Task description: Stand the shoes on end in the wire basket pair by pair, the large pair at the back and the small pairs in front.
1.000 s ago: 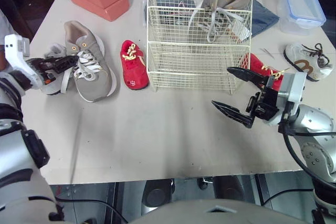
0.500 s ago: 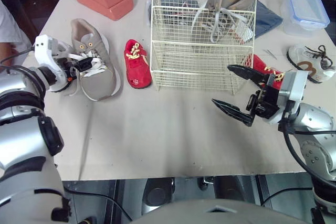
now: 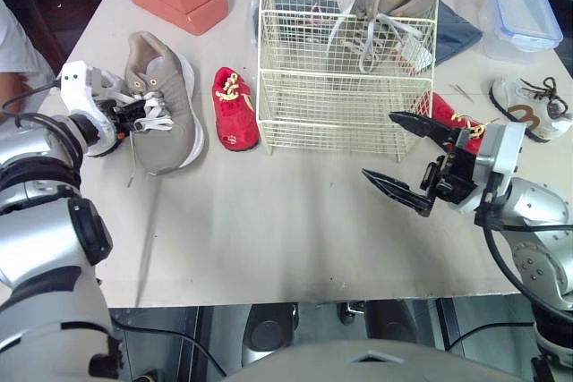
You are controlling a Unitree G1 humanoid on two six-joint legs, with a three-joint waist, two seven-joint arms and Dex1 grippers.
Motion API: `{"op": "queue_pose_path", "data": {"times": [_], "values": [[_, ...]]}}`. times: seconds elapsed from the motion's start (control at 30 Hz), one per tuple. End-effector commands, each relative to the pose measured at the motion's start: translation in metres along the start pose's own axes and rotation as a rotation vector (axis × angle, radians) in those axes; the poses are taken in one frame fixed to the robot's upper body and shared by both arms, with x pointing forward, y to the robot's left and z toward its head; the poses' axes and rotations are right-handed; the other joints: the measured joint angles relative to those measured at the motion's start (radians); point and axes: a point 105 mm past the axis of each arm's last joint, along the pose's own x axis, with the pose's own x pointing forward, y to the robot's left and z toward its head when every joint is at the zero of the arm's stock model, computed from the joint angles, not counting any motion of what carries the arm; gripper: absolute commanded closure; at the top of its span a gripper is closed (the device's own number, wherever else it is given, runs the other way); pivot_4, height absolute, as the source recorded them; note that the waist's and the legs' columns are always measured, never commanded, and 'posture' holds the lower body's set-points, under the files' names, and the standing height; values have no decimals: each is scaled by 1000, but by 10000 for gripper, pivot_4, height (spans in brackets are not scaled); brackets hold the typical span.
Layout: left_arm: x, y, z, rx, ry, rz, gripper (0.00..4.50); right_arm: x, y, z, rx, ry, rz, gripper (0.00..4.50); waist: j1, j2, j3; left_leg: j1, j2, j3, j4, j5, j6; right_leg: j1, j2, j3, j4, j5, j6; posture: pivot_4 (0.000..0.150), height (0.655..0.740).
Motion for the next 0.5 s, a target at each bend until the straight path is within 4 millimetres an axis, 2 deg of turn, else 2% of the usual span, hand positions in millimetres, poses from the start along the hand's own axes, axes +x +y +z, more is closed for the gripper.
{"op": "queue_pose_path", "data": {"times": [0.03,0.13,0.23,0.27,0.37,0.4,0.5], "values": [[-13,5,35,42,-176,13,37264,0,1,14,-54,-35,11,0,0,0,0,0,0,0,0,0,0,0,0,0,0,0,0,1500,6860],[-29,3,72,95,-355,-2,37264,0,1,14,-50,-35,14,0,-1,-2,1,-1,0,-1,1,0,0,0,0,-1,0,0,0,1500,6860],[-51,-10,116,139,-580,-77,37264,1,0,13,-45,-36,18,0,-2,-4,2,-2,0,-1,1,0,0,0,0,-1,0,0,0,1500,6860],[-56,-13,124,150,-623,-97,37264,1,0,13,-45,-36,19,0,-1,-6,2,-2,0,-1,2,0,0,0,0,-1,0,0,0,1500,6860],[-67,-33,151,201,-757,-174,37264,2,-1,14,-43,-44,23,0,1,-6,2,-3,0,-1,2,0,0,0,0,-2,-1,0,0,1500,6860],[-69,-47,164,240,-813,-216,37264,3,-2,16,-42,-55,19,0,1,-6,2,-3,0,-2,2,0,0,0,0,-2,-1,0,0,1500,6860],[-72,-72,184,292,-914,-279,37264,5,-5,18,-43,-73,7,0,2,-6,1,-3,0,-1,3,0,0,0,-1,-2,0,0,0,1500,6860]]}}
